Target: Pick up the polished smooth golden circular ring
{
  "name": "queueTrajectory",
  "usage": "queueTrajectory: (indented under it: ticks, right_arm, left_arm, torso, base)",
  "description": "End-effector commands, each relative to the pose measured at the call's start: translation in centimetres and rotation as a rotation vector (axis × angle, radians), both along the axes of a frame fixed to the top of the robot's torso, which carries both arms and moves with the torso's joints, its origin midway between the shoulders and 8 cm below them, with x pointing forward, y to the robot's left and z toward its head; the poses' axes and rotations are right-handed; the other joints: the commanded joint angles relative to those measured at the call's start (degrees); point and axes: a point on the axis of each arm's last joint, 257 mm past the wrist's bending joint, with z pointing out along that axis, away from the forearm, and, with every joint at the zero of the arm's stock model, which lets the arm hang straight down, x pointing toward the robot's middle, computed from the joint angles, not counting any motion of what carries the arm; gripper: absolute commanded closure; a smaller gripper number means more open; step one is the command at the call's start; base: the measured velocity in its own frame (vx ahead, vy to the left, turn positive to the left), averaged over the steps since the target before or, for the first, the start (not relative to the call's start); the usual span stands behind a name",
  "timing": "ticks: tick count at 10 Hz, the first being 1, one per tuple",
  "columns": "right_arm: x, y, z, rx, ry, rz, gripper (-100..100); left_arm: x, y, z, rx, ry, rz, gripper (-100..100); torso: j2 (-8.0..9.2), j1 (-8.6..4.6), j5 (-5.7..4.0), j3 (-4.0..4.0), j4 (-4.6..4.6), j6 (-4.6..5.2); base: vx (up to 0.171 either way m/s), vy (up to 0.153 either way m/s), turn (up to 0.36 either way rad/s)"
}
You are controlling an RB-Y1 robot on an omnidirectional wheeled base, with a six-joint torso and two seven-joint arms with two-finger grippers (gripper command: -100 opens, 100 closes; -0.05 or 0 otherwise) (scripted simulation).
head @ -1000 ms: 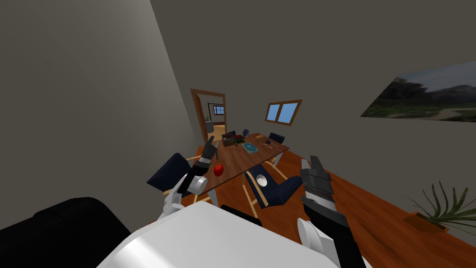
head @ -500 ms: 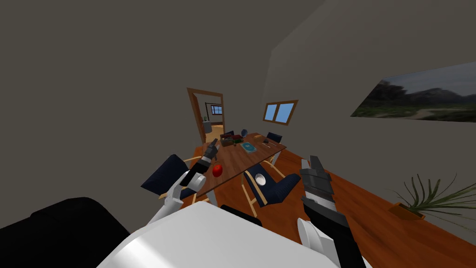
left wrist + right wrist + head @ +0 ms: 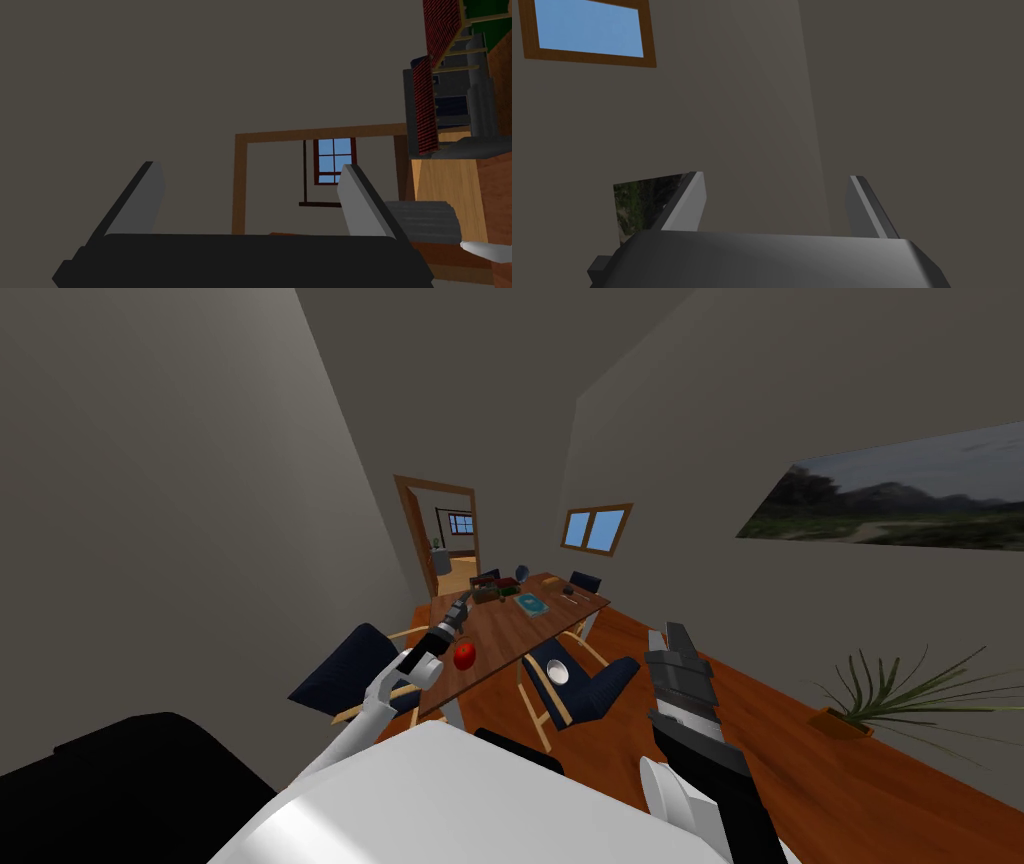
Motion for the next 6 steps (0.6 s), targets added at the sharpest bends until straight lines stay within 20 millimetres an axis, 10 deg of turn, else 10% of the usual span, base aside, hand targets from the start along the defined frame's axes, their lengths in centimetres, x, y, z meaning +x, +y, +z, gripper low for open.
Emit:
queueTrajectory:
  ticks: [1,6]
  right_arm:
    - [0.0,0.0,0.0,0.000,0.000,0.000,0]
    - [0.0,0.0,0.0,0.000,0.000,0.000,0]
  left_arm:
    - [1.3,1.4,-1.7,0.033,0.062,0.019,-100]
    - [2.4,3.3,-4.6,0.059,0.150,0.050,-100]
  torso:
    - [0.00,0.00,0.00,0.00,0.00,0.00]
    - [0.00,-0.01,0.00,0.00,0.00,0.00]
  base:
    - [0.000,0.002,-0.087]
    - [0.000,0.001,-0.041]
